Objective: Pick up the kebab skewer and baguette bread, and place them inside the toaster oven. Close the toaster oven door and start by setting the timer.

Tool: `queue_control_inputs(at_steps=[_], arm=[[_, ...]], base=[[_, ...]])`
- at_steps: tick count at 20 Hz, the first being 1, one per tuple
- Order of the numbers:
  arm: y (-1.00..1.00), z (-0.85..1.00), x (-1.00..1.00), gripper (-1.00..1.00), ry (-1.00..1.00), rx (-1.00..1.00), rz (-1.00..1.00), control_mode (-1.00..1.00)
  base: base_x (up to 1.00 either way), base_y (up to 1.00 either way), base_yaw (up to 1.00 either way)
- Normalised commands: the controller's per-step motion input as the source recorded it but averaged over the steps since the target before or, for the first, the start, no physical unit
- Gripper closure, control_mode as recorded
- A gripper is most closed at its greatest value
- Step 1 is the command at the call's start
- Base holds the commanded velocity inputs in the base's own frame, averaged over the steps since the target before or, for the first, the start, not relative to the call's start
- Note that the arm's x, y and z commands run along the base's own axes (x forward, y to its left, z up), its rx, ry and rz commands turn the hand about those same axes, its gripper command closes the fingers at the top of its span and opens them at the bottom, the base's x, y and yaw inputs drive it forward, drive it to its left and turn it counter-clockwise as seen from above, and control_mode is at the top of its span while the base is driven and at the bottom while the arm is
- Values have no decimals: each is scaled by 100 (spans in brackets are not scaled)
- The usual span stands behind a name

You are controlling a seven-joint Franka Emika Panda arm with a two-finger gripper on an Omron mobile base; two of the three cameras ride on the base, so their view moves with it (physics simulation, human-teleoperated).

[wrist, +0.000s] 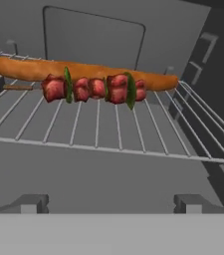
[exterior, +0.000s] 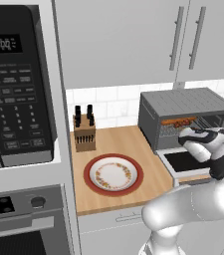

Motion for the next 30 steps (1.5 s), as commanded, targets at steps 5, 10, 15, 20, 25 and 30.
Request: queue_control_inputs(at_steps=[5, 10, 15, 20, 25, 30], arm=[[-13, 7, -38, -100, 0, 0, 0, -100], [-11, 4, -25, -100, 0, 0, 0, -100], [-18, 1, -38, -100, 0, 0, 0, -100], [-35, 0, -66, -100, 0, 0, 0, -100], [-42, 0, -65, -100, 0, 0, 1, -100], [-38, 0, -43, -100, 0, 0, 3, -100]], base=[[0, 0, 0], [0, 0, 0], [0, 0, 0], [0, 0, 0], [0, 0, 0], [0, 0, 0]])
